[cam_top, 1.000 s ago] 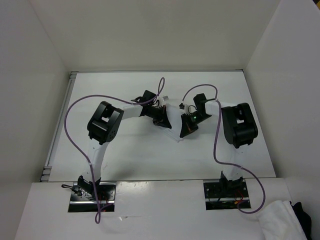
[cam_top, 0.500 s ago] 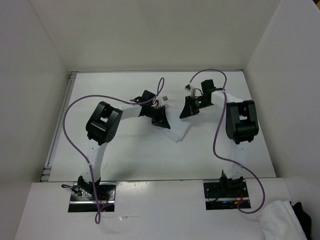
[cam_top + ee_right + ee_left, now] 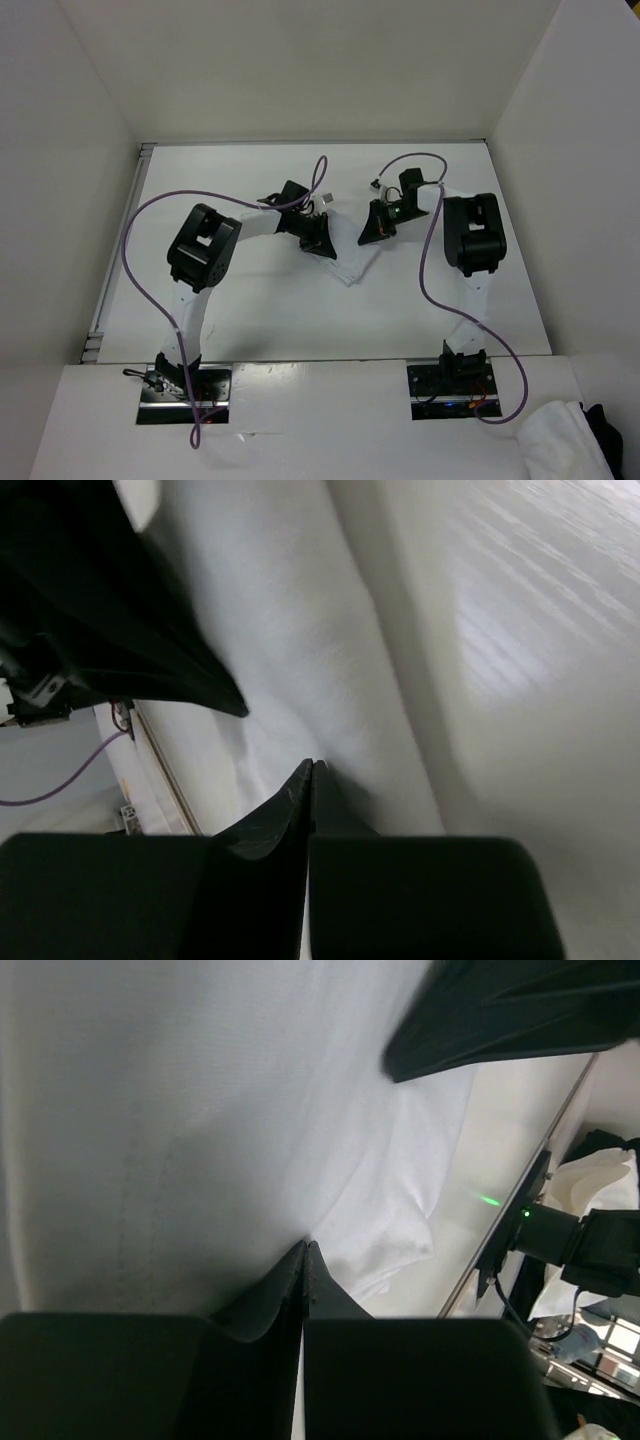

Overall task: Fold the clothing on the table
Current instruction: Fold the skirt

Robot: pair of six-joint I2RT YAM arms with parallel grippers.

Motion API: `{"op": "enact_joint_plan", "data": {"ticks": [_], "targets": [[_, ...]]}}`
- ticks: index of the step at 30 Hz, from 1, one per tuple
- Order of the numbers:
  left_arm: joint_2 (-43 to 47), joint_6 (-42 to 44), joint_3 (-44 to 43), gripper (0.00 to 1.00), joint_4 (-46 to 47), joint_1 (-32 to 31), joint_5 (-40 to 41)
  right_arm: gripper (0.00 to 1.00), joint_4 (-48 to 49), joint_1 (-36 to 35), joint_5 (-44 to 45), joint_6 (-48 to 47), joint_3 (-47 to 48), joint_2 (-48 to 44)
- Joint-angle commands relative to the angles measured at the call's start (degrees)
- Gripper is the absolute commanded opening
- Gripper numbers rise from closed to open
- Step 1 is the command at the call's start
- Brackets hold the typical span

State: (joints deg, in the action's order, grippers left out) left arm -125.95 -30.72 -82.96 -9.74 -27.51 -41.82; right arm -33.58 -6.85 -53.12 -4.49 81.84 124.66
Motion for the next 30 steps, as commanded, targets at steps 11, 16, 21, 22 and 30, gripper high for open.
{"op": "enact_joint_plan", "data": {"ticks": [11,16,21,22,30], "targets": [[4.3,5.5,1.5,0.05,-4.8,0.5,4.2,0.0,3.3,-3.7,-7.3,2.7,15.2,2.2],[4.8,5.5,2.0,0.05,-4.8,0.5,4.2,0.0,3.8,-4.8,-7.3,4.7,20.1,9.2],[4.8,5.5,2.0,0.05,-4.8,0.5,4.2,0.0,3.8,-6.0,-5.5,5.4,25.4,15.4],[4.8,5.5,1.5,0.05,-5.3,0.5,4.2,0.0,2.9,-6.8,-3.9,5.4,26.2,16.3],[4.8,5.5,1.0,0.12,-5.9,0.5,4.9,0.0,7.1,-4.5,-1.8,6.3,19.7,8.6]]}}
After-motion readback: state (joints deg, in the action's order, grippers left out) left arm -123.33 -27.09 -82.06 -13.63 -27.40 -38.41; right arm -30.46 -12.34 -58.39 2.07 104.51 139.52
